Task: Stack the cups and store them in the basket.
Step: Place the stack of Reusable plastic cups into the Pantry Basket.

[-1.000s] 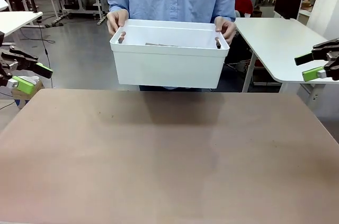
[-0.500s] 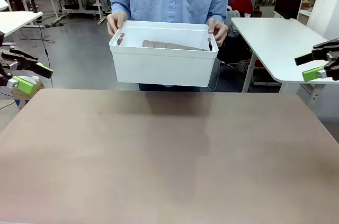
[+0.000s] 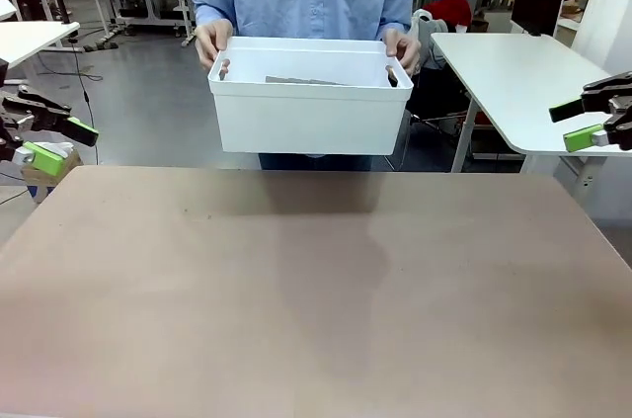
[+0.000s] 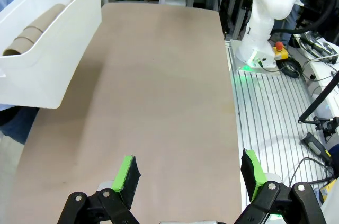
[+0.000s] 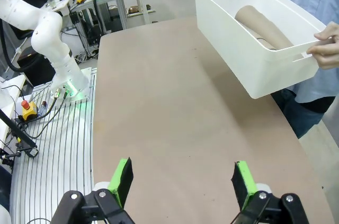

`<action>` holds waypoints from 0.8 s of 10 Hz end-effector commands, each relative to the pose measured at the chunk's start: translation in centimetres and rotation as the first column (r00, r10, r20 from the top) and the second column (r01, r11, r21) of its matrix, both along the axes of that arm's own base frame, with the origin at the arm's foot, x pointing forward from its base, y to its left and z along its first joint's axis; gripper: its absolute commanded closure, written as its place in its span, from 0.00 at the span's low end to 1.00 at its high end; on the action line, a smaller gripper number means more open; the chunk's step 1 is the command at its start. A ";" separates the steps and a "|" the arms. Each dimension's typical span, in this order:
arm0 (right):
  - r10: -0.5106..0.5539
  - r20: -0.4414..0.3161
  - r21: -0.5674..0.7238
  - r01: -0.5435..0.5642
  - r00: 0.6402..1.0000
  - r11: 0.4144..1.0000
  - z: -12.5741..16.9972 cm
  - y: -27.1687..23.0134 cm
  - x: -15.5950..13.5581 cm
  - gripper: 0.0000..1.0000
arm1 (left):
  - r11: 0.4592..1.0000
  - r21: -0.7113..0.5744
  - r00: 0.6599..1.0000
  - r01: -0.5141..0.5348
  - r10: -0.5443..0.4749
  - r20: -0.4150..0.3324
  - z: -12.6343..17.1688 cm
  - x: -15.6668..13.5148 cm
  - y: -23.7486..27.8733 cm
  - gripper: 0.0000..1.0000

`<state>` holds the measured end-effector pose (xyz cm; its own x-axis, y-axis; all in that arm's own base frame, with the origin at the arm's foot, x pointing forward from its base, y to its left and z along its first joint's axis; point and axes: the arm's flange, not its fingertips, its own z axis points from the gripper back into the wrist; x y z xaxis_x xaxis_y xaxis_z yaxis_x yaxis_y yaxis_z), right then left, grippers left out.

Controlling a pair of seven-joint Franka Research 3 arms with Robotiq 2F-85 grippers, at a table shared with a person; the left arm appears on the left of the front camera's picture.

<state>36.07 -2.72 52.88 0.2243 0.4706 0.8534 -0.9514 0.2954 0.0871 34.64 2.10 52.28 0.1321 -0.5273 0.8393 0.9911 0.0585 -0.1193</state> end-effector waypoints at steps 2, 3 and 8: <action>0.008 0.020 0.018 -0.008 1.000 1.000 -0.2 0.0 -0.3 0.00 | 1.000 -0.006 1.000 -0.004 0.004 0.007 0.1 0.0 -0.1 0.00; 0.008 0.020 0.018 -0.008 1.000 1.000 -0.2 0.0 -0.3 0.00 | 1.000 -0.006 1.000 -0.004 0.004 0.007 0.1 0.0 -0.1 0.00; 0.008 0.020 0.018 -0.008 1.000 1.000 -0.2 0.0 -0.3 0.00 | 1.000 -0.006 1.000 -0.004 0.004 0.007 0.1 0.0 -0.1 0.00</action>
